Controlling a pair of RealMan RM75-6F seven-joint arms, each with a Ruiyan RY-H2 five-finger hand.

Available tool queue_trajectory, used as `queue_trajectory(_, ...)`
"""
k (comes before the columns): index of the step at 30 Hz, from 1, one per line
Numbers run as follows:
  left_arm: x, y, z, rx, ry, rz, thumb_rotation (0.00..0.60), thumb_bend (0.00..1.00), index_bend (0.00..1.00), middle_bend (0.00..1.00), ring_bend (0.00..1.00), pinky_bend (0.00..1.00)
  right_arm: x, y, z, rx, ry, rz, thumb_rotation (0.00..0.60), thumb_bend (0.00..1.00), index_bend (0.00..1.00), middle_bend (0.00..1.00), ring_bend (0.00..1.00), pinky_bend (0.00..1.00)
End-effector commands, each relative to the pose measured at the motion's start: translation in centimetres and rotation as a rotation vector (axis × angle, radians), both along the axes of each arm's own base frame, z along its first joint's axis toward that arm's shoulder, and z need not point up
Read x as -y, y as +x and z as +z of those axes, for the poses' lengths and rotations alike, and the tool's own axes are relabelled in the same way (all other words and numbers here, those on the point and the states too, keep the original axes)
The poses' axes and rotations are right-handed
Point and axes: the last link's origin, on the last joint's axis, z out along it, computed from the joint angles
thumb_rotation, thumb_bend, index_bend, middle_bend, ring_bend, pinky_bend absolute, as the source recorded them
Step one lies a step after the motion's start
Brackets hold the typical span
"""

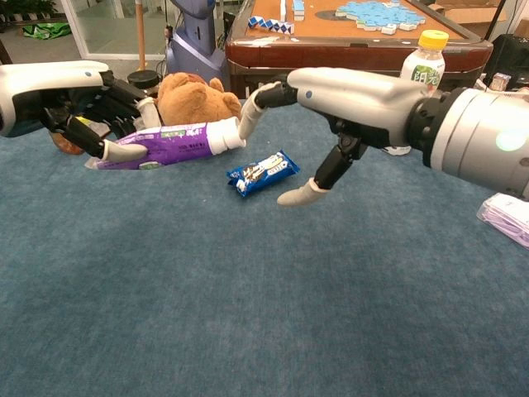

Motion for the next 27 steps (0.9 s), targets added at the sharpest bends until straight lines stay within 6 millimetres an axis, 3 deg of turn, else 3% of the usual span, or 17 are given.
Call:
queue_trajectory(1, 0.5, 0.0, 0.4, 0.055, 0.0, 0.001, 0.6, 0.48, 0.58, 0.68, 0.45, 0.36, -0.7, 0.1, 1.8, 0.08, -0.012, -0.006, 0.6, 0.2, 0.28, 0.17, 0.03, 0.0)
queue_trajectory(4, 1.0, 0.1, 0.6, 0.088, 0.018, -0.019, 0.6, 0.48, 0.58, 0.68, 0.45, 0.37, -1.2, 0.2, 3.3, 0.159, -0.025, -0.017, 0.6, 0.17, 0.28, 0.17, 0.03, 0.0)
queue_trajectory(7, 1.4, 0.4, 0.6, 0.102, 0.024, -0.037, 0.6, 0.48, 0.58, 0.68, 0.46, 0.38, -1.3, 0.4, 3.5, 0.225, -0.01, -0.044, 0.6, 0.14, 0.25, 0.16, 0.03, 0.0)
queue_trajectory(14, 1.5, 0.9, 0.2, 0.095, 0.04, -0.053, 0.6, 0.48, 0.58, 0.69, 0.46, 0.39, -0.9, 1.2, 2.1, 0.351, 0.134, -0.135, 0.6, 0.08, 0.0, 0.02, 0.0, 0.0)
queue_trajectory(20, 1.2, 1.2, -0.3, 0.091, 0.052, -0.046, 0.6, 0.48, 0.59, 0.69, 0.46, 0.39, -0.3, 2.3, 0.6, 0.456, 0.221, -0.2, 0.6, 0.0, 0.0, 0.0, 0.0, 0.0)
queue_trajectory(27, 0.8, 1.5, -0.4, 0.084, 0.065, -0.044, 0.6, 0.48, 0.59, 0.69, 0.46, 0.39, 0.6, 3.2, -1.0, 0.564, 0.29, -0.25, 0.6, 0.0, 0.0, 0.0, 0.0, 0.0)
